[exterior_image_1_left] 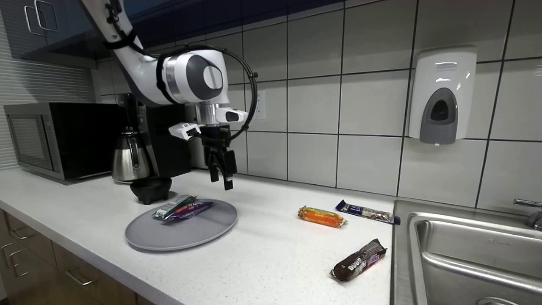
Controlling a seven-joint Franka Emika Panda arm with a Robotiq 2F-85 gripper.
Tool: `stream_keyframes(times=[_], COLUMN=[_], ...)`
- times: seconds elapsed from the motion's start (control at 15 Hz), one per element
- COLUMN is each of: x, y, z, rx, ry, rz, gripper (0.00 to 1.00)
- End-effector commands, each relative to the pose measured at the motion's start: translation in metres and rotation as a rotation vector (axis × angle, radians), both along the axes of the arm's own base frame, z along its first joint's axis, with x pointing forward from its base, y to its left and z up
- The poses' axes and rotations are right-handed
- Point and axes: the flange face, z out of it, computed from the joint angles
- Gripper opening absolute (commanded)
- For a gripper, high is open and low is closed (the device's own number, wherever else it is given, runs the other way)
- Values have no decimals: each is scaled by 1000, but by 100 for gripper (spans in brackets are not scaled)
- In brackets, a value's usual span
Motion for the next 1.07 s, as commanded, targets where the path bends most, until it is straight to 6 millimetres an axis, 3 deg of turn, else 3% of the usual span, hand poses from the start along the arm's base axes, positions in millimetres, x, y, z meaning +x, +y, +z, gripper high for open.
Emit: stream_keyframes(times=[0.0,1.0], x=[3,14], y=[-21,-116], z=[21,19], rx=[17,-1], ry=[3,9], rz=[-111,-378], gripper=[100,100])
